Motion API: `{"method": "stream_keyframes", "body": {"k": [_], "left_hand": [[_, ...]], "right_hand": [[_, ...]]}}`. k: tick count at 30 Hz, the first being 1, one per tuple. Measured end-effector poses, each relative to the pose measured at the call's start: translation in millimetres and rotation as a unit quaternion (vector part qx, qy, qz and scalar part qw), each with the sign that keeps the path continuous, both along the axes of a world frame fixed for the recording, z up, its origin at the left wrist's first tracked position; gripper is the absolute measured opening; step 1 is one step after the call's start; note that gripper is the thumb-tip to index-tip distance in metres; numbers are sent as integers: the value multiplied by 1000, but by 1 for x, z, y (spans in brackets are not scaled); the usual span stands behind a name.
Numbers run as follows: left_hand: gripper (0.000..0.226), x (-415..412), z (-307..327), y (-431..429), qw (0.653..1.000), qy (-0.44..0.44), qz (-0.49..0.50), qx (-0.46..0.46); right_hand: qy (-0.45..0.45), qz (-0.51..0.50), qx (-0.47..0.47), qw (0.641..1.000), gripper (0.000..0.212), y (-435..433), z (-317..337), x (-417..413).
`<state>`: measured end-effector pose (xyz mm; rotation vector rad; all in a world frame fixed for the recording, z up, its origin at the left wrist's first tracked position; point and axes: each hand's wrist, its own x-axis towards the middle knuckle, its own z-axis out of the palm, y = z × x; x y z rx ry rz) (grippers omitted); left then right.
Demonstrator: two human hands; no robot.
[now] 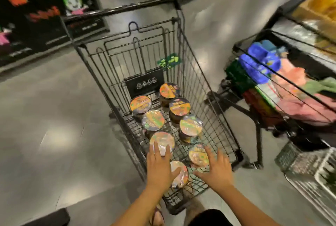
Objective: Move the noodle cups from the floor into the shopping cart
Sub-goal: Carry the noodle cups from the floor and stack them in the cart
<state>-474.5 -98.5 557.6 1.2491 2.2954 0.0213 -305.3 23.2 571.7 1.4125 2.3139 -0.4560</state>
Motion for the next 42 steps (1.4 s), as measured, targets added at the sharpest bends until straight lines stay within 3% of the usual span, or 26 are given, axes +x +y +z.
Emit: {"method": "stream_keyframes", "body": {"k": [3,7,10,13,17,20,25,33,42], "left_hand": [[90,16,8,-9,999,9,-43,7],[91,52,20,-5,994,0,-107,-4],[90,86,32,5,986,10,-169,-3],[84,122,35,19,970,38,-239,37],[89,178,35,41,938,27,-346,-26],[89,228,40,59,916,34,-399,-25],[87,330,46,88,871,37,-487,-53],[89,500,42,122,788,71,-610,-46],[89,631,34,156,694,107,-710,-55]], "right_hand": [[-16,-78,-11,997,128,-28,12,39],[-23,-154,6,988,139,-48,20,98],[-27,-222,5,975,135,-60,28,142],[-22,-298,3,954,137,-76,30,185],[-23,-388,-7,921,149,-97,23,248],[-20,-452,-19,892,146,-110,22,302],[-2,-563,-25,826,113,-133,18,397],[17,-685,-32,728,102,-166,13,527],[26,-800,-56,596,106,-190,-8,606]]}}
